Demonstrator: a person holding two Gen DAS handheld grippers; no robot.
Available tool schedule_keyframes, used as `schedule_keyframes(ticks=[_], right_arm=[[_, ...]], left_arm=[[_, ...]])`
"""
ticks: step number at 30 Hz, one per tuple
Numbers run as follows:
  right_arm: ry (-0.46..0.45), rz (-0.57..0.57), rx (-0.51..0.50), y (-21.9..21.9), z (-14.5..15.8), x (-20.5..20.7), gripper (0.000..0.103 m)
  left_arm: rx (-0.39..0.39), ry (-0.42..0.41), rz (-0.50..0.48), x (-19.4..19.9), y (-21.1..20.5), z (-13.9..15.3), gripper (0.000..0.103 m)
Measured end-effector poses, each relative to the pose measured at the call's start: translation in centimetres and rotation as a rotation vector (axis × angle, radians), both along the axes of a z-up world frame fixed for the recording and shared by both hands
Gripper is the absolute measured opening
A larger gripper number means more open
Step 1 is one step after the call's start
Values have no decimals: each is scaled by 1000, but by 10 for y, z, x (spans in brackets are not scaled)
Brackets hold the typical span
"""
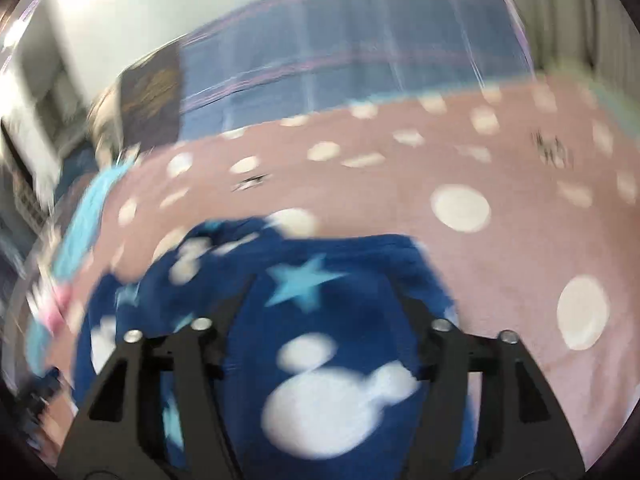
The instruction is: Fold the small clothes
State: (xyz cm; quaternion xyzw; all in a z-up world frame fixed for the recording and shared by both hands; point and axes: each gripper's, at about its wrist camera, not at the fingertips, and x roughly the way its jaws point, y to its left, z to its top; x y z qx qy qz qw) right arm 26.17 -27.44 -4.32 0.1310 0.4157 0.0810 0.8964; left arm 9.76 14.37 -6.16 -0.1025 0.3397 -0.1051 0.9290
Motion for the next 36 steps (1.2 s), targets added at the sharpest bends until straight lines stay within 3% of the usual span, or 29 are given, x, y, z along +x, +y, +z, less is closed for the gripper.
schedule_keyframes(ticks=[4,7,8,9,10,11,13,15,17,19,20,23,25,28,29,31,32,33,34,35,36], right_arm=[[113,-30,19,-34,-27,39,69],[146,42,155,-34,-45,55,69],[141,66,188,-33,-47,53,67],[115,97,191,-30,-45,50,38],[85,105,174,-30,-41,46,14],[15,91,177,-34,-32,37,10],[-70,65,245,-46,-21,26,9],[-69,20,271,-59,-32,29,10],[29,6,158,-51,-57,43,19],[81,4,135,-45,-68,46,28],[81,4,135,-45,-68,46,29],[-39,-53,57,-44,-37,24,47],[-87,-70,-18,-40,-17,1,47],[-126,18,-14,-26,2,-37,47],[-133,70,22,-19,4,-53,47],[-121,222,117,3,-3,-87,48],[-103,281,141,13,-11,-100,54],[-62,319,119,25,-28,-112,57],[-25,311,54,35,-44,-118,56],[-15,291,-39,45,-58,-124,54],[-92,281,-136,55,-65,-135,54]], left_arm=[[-91,58,38,75,21,-4,64],[-88,145,71,123,29,-20,64],[-94,190,70,135,31,-28,59],[-119,228,52,143,33,-35,23],[-162,250,21,148,36,-40,8],[-179,230,14,146,38,-38,9],[-193,90,-1,129,44,-24,9],[-198,26,13,119,50,-21,9],[-168,56,28,124,49,-33,10],[-71,118,41,131,41,-50,13],[-41,128,48,131,38,-54,20],[-39,110,89,120,43,-42,33],[-49,53,93,99,44,-18,35],[-72,-54,-7,65,29,8,44],[-87,-68,-57,54,22,10,55],[-102,-12,-142,45,4,-10,60],[-60,54,-159,47,-7,-27,61],[25,99,-143,48,-19,-44,61],[100,48,-135,42,-28,-53,62],[111,29,-137,39,-29,-51,63],[105,39,-128,40,-28,-48,63]])
